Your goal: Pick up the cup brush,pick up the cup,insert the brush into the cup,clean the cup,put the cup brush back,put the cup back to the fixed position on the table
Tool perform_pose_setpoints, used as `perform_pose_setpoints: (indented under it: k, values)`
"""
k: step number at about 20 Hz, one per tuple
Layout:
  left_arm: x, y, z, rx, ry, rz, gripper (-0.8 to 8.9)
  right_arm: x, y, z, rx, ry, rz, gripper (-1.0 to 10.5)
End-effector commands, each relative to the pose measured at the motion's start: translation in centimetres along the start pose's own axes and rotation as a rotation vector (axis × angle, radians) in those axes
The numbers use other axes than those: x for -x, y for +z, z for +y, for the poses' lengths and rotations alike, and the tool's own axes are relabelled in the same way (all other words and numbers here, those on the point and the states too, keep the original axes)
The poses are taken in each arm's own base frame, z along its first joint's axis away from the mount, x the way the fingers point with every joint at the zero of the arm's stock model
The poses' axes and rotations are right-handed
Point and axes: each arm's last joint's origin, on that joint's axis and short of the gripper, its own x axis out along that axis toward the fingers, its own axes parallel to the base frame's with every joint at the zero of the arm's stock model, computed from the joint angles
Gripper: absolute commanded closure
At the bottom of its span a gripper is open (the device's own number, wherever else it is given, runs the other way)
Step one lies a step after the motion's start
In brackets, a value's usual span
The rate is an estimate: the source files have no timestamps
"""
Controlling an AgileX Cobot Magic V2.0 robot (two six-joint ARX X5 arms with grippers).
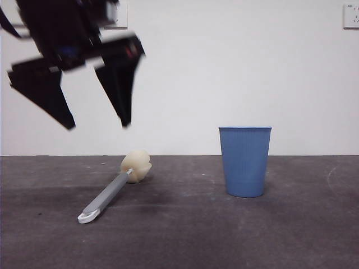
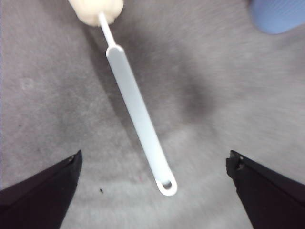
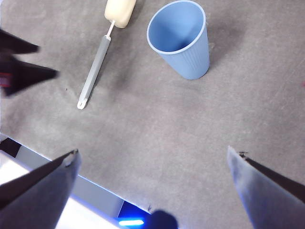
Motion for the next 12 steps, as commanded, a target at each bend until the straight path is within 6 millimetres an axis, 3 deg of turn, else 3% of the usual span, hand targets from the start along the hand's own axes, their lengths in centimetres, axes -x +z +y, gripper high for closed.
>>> perform_pose_setpoints:
  k: [1,5,12]
  values:
    - [-2.4,-0.1,-0.2,0.025,0.046,0.062,2.49,0.0,0.1,0.0,-0.014,0.001,-0.006,3.5]
    - [-5.5,-0.5,-0.5,0.082,0.073,0.144,2.49,0.0,0.1,0.0,-0.019,0.001,-0.006,3.5]
    - [-8.6,-1.3,-2.0,0.096,0.093,0.205,2.49,0.0,0.1,0.0,-0.020,-0.001,-0.007,3.5]
